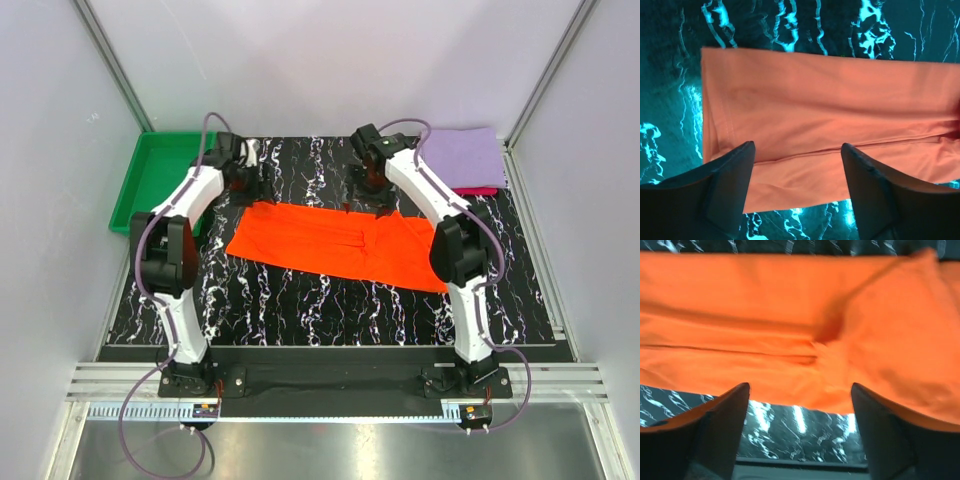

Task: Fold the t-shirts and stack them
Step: Fold the tshirt

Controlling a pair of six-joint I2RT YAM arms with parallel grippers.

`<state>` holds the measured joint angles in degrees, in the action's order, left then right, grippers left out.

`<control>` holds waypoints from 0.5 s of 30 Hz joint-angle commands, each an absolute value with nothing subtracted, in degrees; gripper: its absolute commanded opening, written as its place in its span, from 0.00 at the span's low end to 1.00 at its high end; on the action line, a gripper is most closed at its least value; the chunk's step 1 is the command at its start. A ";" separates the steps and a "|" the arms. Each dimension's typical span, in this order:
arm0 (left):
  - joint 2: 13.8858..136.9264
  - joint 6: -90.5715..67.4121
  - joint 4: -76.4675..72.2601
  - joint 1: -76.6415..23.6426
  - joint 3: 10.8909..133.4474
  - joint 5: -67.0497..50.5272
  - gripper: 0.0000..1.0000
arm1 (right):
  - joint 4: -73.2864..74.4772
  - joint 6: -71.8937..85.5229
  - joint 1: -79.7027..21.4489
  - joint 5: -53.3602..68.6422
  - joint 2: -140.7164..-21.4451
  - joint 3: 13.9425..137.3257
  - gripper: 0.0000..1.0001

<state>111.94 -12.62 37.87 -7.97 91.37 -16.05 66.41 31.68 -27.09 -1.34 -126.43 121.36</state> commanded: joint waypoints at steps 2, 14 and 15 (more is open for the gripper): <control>105.22 -3.63 35.52 -16.42 89.66 -6.96 0.80 | 71.98 34.26 -24.53 -7.12 -115.41 118.40 0.95; 104.16 -6.49 38.15 -22.67 89.92 -0.19 0.84 | 70.76 72.75 -17.58 -2.56 -106.26 95.03 1.00; 101.45 -7.03 37.19 -22.68 88.96 -0.09 0.84 | 70.49 76.43 -17.58 -2.20 -106.43 94.23 1.00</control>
<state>105.75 -4.12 37.15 -23.31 88.38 -4.64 71.35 61.87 -16.45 -3.33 -107.81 97.60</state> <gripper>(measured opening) 0.849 0.994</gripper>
